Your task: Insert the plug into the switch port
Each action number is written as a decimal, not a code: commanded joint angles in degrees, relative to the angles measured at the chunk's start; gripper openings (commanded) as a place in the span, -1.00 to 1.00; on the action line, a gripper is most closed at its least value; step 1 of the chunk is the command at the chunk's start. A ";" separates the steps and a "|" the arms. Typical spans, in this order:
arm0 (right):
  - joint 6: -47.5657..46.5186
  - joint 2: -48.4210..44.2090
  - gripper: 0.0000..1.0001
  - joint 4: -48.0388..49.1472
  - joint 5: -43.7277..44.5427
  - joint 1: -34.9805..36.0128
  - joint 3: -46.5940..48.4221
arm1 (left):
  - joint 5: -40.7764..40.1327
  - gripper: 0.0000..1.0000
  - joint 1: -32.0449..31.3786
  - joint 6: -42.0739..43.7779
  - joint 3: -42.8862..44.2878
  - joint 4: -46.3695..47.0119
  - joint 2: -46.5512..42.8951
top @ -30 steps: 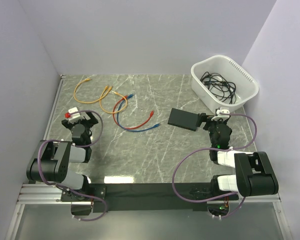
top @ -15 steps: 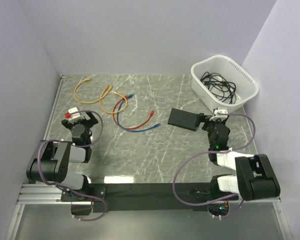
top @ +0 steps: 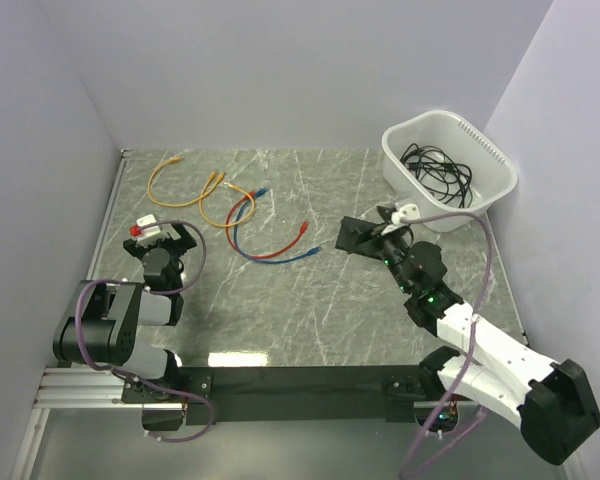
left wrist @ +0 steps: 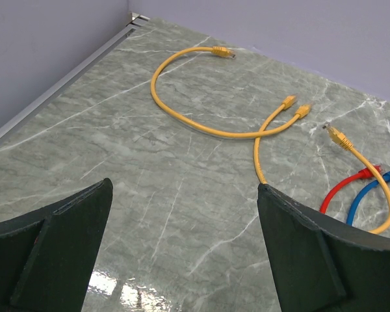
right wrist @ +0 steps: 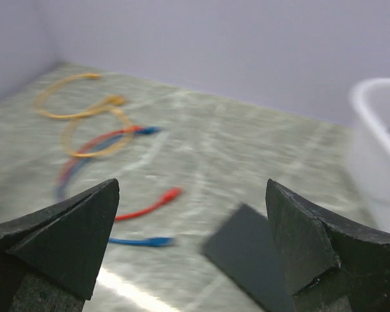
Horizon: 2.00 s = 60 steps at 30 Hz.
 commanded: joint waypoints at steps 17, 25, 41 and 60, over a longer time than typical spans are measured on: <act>27.59 27.33 1.00 -41.18 2.81 -3.77 33.13 | -0.28 0.99 -0.09 0.54 0.93 1.66 0.06; 27.69 39.13 0.96 -51.38 4.75 -4.38 44.90 | -0.28 0.99 -0.09 0.54 0.93 1.75 0.15; 30.67 40.10 0.99 -58.41 14.50 -6.58 43.25 | -0.28 0.99 -0.09 0.54 1.02 1.58 0.06; 34.10 43.26 0.99 -54.38 4.22 -15.72 34.99 | 22.39 0.99 -10.63 -15.01 43.90 -58.28 9.45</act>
